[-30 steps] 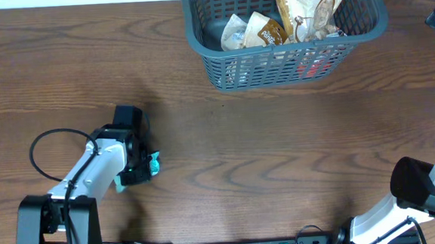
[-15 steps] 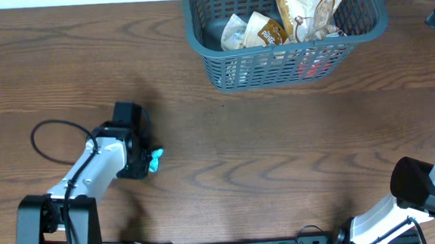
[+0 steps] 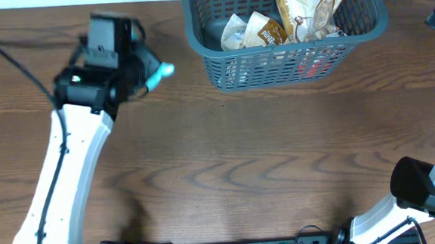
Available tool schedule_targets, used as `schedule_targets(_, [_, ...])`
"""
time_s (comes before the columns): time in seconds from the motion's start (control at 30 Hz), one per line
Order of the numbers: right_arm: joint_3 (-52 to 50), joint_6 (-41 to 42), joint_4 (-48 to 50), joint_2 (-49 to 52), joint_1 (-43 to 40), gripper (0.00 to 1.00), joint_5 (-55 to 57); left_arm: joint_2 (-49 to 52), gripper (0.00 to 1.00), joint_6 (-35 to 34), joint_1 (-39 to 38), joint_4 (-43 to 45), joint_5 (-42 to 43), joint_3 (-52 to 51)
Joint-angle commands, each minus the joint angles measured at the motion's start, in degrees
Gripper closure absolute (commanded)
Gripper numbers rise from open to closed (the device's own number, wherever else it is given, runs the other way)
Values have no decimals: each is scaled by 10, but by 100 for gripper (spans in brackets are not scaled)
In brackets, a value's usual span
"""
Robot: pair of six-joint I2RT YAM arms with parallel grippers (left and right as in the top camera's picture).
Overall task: Pack container
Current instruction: 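Lift the wipes pack into the basket and release it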
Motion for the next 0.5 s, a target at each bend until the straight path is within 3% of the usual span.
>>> schedule_targets(0.0, [-2, -7, -2, -2, -2, 1, -1, -11, 94, 64, -15, -2, -37, 79])
schedule_targets(0.47, [-2, -7, -2, -2, -2, 1, -39, 60, 95, 96, -133, 280, -54, 112])
